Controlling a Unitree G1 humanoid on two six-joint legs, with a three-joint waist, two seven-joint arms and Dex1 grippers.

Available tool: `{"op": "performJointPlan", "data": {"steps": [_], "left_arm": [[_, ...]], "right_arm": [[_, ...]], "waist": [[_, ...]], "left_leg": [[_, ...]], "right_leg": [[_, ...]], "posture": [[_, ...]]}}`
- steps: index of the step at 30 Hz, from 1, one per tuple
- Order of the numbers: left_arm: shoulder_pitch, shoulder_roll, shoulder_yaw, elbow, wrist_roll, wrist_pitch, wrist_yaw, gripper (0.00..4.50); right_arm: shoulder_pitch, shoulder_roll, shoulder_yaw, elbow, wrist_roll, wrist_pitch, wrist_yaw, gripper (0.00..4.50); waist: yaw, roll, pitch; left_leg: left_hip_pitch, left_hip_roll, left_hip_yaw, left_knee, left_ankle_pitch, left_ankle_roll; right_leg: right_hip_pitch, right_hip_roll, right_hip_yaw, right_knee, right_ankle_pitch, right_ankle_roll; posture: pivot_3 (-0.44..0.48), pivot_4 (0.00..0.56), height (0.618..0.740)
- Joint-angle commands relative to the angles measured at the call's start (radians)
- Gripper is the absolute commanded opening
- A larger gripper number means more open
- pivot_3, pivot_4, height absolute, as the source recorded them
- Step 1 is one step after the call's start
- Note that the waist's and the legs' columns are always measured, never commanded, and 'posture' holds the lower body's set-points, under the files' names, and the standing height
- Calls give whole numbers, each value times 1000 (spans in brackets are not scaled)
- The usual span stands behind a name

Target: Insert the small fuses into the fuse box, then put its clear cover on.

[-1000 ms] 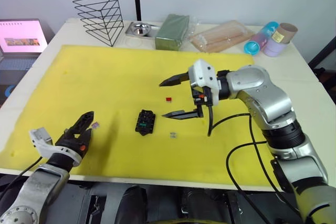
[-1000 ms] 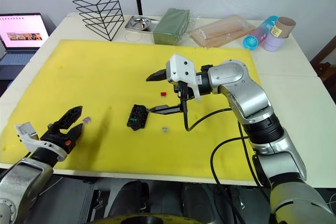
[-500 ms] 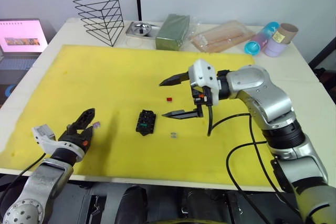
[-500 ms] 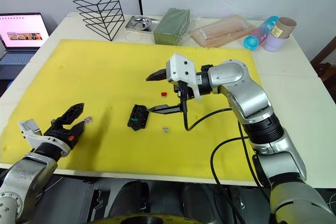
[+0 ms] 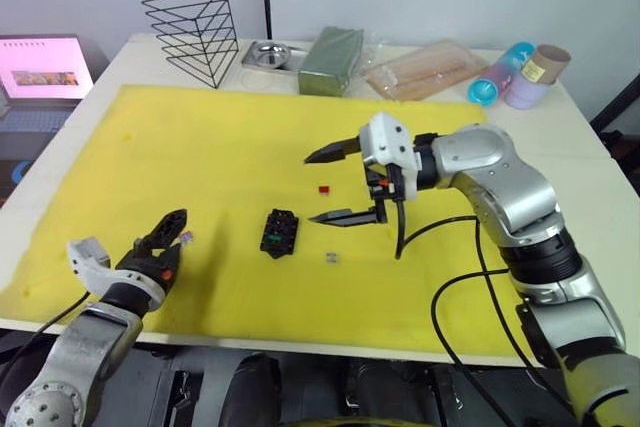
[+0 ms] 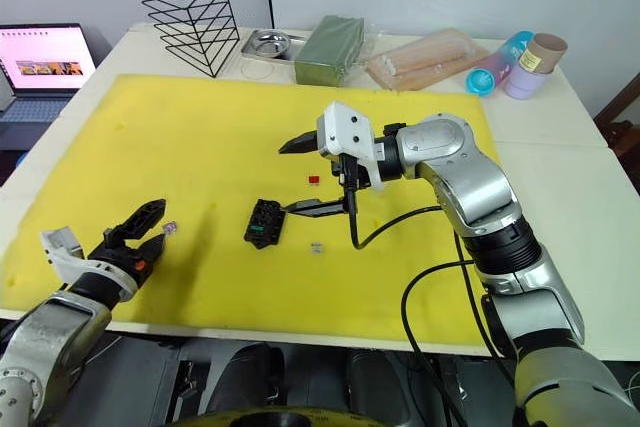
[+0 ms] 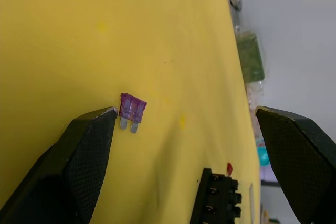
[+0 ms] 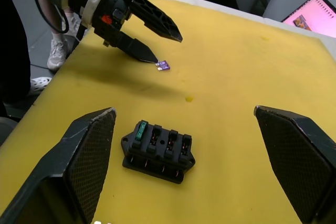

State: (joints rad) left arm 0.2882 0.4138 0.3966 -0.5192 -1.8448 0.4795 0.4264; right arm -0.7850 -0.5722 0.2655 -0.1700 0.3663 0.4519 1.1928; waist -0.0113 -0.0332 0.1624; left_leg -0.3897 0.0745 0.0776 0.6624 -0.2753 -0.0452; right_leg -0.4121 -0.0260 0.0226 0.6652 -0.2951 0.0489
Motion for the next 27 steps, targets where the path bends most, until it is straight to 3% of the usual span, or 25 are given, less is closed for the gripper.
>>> {"op": "performJointPlan", "data": {"steps": [1, 10, 22, 25, 27], "left_arm": [[-16, 30, 7, 53, -19, 39, -47, 4478], [-9, 89, 28, 102, -105, 118, -102, 4478], [-9, 147, 21, 290, -13, 225, -233, 4478], [12, 139, 24, 284, -5, 236, -236, 3872], [17, 134, 26, 280, -3, 239, -239, 3192]], "right_arm": [[-15, -7, -29, -34, 9, -4, -2, 4500], [-15, -10, -30, -38, 11, 6, -4, 4500], [6, -18, -33, -82, 20, 32, -15, 4500], [6, -25, -38, -81, 18, 37, -16, 4500], [7, -29, -40, -79, 18, 39, -16, 4500]], "waist": [[-1, 0, 0], [-2, 1, 1], [-2, 7, 2], [-3, 8, 3], [-4, 8, 3]], "left_leg": [[0, 0, 0, 0, 0, 0], [0, 0, -1, 0, 0, 0], [0, 0, 0, -1, 0, 0], [0, 0, -1, -1, 0, 0], [0, 0, -1, -2, 0, 0]], "right_leg": [[0, 0, 0, 0, 0, 0], [0, -1, 0, 0, 0, 0], [-1, -1, 0, -1, 0, 0], [-1, -2, 0, -1, 0, 0], [-1, -2, 1, -1, 0, 0]], "posture": [[0, 150, 740], [0, 150, 740], [0, 150, 740], [0, 150, 740], [0, 150, 740]]}}
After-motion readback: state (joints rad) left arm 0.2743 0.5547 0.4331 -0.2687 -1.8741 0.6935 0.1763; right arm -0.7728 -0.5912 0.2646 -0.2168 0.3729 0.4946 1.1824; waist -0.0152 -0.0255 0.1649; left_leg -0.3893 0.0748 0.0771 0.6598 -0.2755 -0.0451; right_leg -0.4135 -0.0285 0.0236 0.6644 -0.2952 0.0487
